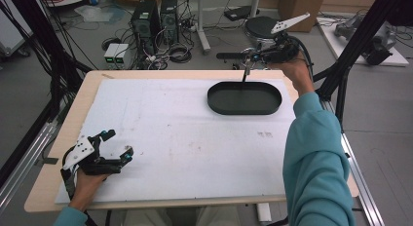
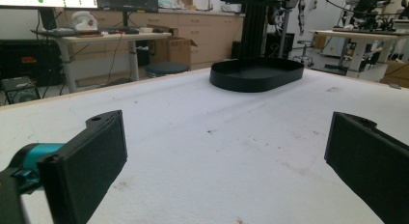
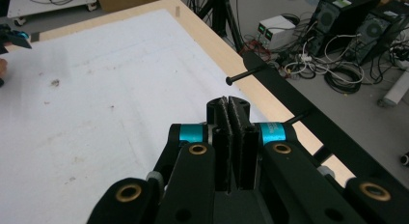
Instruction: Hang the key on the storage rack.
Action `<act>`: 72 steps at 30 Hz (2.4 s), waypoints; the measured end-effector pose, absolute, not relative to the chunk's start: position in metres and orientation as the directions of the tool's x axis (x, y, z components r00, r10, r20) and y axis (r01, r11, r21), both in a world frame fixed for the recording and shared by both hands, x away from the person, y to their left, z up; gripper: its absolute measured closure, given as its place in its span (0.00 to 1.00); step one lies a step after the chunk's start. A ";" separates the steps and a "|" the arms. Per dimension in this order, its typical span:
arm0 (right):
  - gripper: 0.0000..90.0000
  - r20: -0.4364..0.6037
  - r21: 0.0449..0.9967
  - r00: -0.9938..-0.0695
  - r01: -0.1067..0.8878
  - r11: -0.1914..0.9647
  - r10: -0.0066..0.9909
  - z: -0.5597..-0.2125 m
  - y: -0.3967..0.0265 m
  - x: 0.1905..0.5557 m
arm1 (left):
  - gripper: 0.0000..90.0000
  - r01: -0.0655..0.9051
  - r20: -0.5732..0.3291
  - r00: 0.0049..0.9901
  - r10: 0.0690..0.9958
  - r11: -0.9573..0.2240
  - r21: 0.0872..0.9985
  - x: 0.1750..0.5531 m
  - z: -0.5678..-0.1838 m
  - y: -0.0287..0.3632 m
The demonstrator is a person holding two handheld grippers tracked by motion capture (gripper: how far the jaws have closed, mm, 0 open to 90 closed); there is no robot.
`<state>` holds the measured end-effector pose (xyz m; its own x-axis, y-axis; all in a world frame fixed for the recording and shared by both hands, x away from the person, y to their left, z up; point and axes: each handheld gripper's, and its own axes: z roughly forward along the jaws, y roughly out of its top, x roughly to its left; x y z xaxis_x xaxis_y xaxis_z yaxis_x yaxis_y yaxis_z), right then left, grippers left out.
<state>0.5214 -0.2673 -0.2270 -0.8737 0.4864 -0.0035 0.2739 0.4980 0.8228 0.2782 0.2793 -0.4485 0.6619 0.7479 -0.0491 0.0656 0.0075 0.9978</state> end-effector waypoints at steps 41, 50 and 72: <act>0.98 -0.034 0.751 -0.814 0.362 0.552 0.580 -0.261 -0.253 0.543 | 0.02 0.006 -0.022 0.643 0.765 0.024 1.000 0.273 -0.457 0.282; 0.98 -0.051 0.747 -0.805 0.363 0.558 0.591 -0.264 -0.252 0.548 | 0.02 0.006 -0.022 0.643 0.766 0.024 1.000 0.273 -0.457 0.282; 0.98 -0.058 0.748 -0.791 0.369 0.551 0.609 -0.267 -0.252 0.551 | 0.02 0.004 -0.022 0.642 0.766 0.026 1.000 0.273 -0.457 0.281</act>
